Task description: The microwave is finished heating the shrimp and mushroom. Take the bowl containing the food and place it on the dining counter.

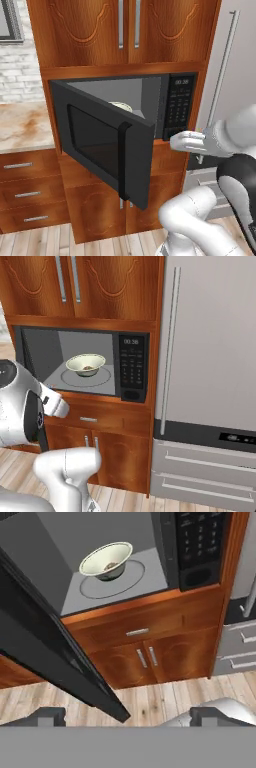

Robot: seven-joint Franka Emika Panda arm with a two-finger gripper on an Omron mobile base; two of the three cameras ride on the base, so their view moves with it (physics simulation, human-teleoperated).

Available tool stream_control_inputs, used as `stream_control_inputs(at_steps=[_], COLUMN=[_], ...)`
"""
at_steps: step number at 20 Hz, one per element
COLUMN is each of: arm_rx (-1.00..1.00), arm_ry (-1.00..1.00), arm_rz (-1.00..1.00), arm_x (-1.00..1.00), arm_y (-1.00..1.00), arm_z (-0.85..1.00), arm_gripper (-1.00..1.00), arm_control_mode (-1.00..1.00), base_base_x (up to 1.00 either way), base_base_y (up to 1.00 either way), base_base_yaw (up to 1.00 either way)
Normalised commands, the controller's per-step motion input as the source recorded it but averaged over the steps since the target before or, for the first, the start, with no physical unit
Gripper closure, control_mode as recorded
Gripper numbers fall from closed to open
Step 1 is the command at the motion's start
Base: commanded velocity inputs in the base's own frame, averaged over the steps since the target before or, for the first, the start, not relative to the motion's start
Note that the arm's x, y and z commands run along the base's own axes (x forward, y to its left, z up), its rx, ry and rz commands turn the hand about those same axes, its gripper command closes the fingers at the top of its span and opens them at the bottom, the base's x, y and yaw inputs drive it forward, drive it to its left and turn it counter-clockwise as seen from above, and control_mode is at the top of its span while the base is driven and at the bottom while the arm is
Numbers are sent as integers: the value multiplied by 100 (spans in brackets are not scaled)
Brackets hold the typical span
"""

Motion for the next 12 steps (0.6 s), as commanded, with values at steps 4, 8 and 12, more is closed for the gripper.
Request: stream_control_inputs(at_steps=[4, 8, 12], arm_rx=[56, 54, 42], arm_ry=[4, 3, 4], arm_rz=[44, 31, 19], arm_x=[92, 100, 100], arm_y=[-36, 8, 60], arm_z=[-48, -45, -31], arm_gripper=[-100, -100, -100], arm_control_mode=[-100, -100, -100], base_base_x=[0, 0, 0], base_base_y=[0, 0, 0], base_base_yaw=[0, 0, 0])
